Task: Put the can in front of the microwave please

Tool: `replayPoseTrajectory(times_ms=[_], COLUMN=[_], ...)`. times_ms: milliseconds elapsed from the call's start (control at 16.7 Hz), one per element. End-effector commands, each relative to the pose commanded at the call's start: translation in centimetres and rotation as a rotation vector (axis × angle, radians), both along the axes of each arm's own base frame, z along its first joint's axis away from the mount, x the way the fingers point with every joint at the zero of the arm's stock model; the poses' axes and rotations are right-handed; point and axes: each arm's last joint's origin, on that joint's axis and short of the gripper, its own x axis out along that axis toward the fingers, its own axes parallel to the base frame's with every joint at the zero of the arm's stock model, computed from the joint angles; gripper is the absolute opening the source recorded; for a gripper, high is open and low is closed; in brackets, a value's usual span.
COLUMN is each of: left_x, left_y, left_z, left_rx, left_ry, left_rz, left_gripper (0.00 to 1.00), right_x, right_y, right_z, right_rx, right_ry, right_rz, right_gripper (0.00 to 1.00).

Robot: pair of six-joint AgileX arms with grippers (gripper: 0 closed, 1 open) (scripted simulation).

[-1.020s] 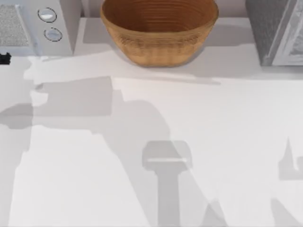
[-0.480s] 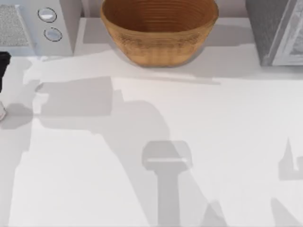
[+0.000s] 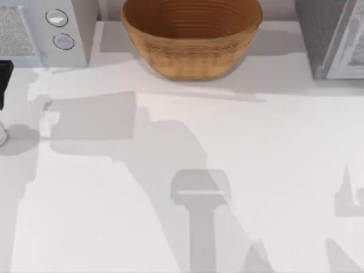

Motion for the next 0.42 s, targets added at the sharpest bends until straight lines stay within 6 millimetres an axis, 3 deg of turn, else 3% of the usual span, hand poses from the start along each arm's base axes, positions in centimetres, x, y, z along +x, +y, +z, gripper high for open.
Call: replayPoseTrajectory(times_ms=[300, 420], left_x=[0.0, 0.0], left_y=[0.0, 0.0], left_z=[3.2, 3.6], left_rx=[0.000, 0.000], left_ry=[0.000, 0.000], left_rz=[0.001, 0.001], left_gripper=[1.00, 1.00], right_x=[0.0, 0.0], right_y=[0.0, 0.0], right_z=[0.0, 0.0], right_rx=[0.000, 0.000], right_ry=[0.000, 0.000], right_rz=[0.000, 0.000], right_gripper=[1.00, 1.00])
